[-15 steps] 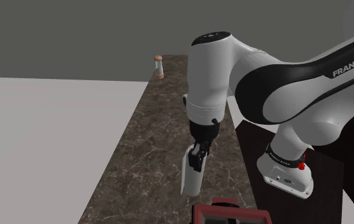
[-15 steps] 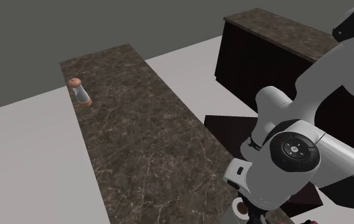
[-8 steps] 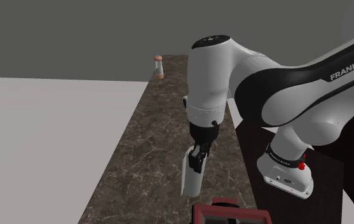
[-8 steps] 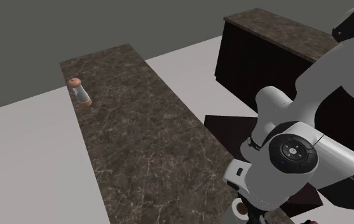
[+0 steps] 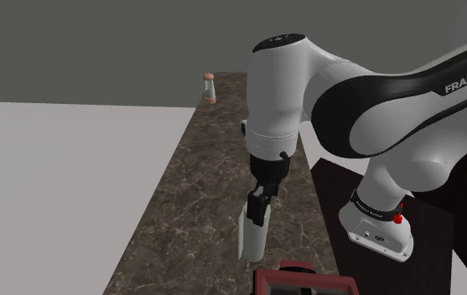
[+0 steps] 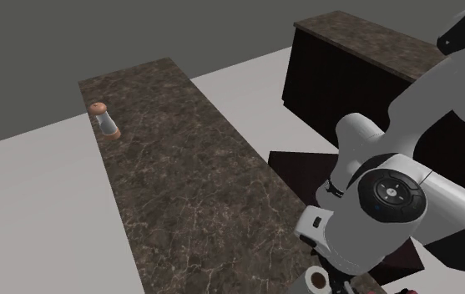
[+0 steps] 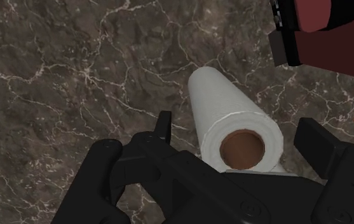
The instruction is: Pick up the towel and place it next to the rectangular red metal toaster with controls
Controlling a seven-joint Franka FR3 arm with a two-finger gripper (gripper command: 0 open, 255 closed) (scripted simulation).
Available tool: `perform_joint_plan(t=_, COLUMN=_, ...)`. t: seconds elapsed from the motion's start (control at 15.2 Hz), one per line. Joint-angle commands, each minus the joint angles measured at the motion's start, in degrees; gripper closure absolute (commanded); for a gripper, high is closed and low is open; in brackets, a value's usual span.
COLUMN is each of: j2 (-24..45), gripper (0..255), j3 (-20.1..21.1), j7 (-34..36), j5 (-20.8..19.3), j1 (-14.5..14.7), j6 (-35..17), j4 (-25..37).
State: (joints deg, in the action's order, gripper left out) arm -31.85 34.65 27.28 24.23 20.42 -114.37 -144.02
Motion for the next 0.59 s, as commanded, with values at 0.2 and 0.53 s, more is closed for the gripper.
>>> perform_joint_plan(t=0.2, j2=-1.7, gripper=0, j3=-2.05, j7=-0.07, j5=-1.13, j1=-0.25, j6=5.46, j4=3.57)
perform_joint_plan(t=0.53, j2=-1.69, gripper=0, j3=-2.04, j7=-0.07, j5=-1.13, j1=-0.25, j6=5.46, j4=3.57)
